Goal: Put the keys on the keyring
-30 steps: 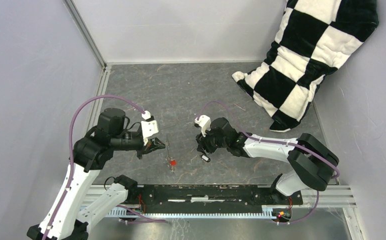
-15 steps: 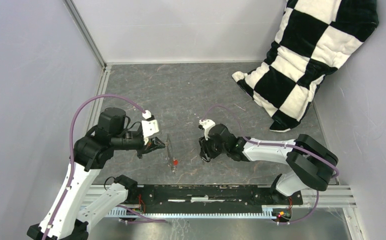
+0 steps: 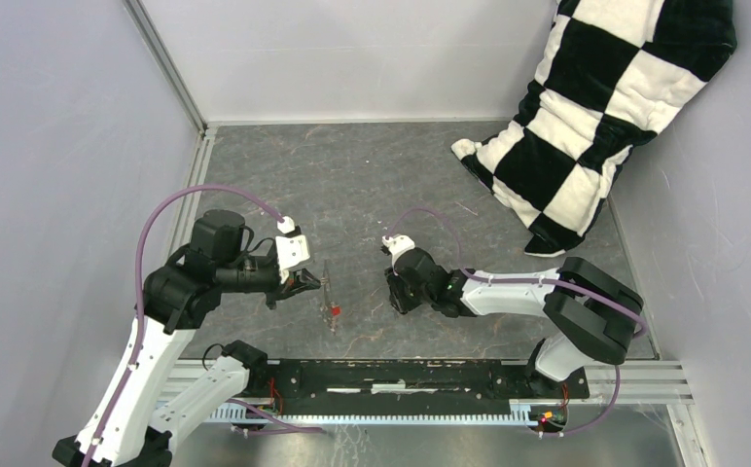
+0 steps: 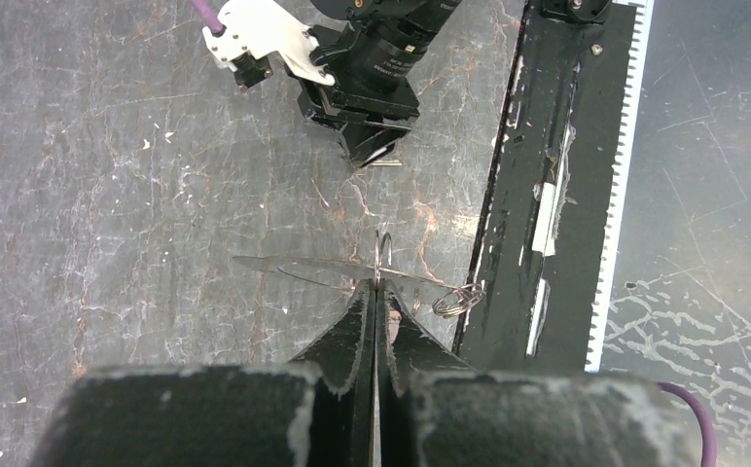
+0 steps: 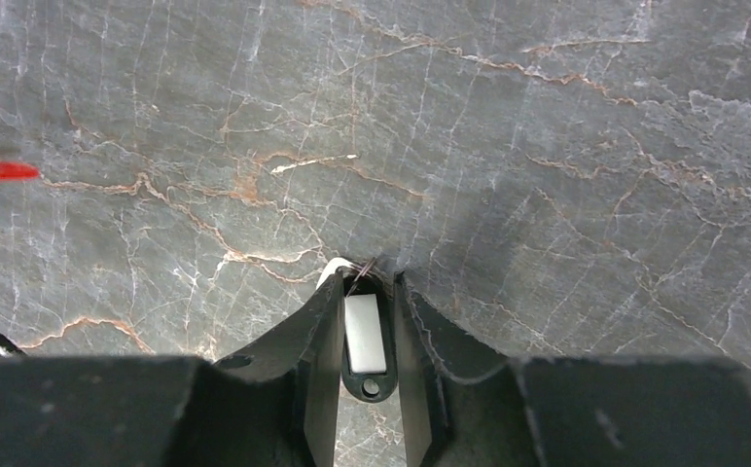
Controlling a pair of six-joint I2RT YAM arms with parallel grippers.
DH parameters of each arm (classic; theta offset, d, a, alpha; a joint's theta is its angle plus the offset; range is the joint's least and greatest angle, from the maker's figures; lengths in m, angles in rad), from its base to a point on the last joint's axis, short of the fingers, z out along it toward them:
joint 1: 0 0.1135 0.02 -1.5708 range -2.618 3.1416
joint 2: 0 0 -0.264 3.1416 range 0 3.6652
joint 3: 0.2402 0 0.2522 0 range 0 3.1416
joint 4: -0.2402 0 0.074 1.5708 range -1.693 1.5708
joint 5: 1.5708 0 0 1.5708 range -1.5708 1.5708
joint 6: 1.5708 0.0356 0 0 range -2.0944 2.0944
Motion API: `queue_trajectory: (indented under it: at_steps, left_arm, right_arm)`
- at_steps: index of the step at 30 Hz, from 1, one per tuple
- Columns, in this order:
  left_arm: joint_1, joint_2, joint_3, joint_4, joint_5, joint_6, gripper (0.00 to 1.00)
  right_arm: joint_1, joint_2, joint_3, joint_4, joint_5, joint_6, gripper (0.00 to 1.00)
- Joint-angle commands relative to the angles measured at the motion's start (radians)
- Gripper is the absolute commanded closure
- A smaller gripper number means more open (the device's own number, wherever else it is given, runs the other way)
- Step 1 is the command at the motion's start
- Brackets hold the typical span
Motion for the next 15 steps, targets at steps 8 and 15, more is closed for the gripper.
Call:
queue_trajectory:
  at_steps: [8,15]
  left_arm:
    - [0.000,-0.008,0.038,0.017,0.005,0.041,0.98]
    - [0.001,-0.007,0.038,0.015,0.001,0.040,0.98]
  right_arm:
    - [0.023,0.033,0.072,0.011,0.076,0.007,0.59]
    - [0.023,0.039,0.073,0.006,0.106,0.007,0.61]
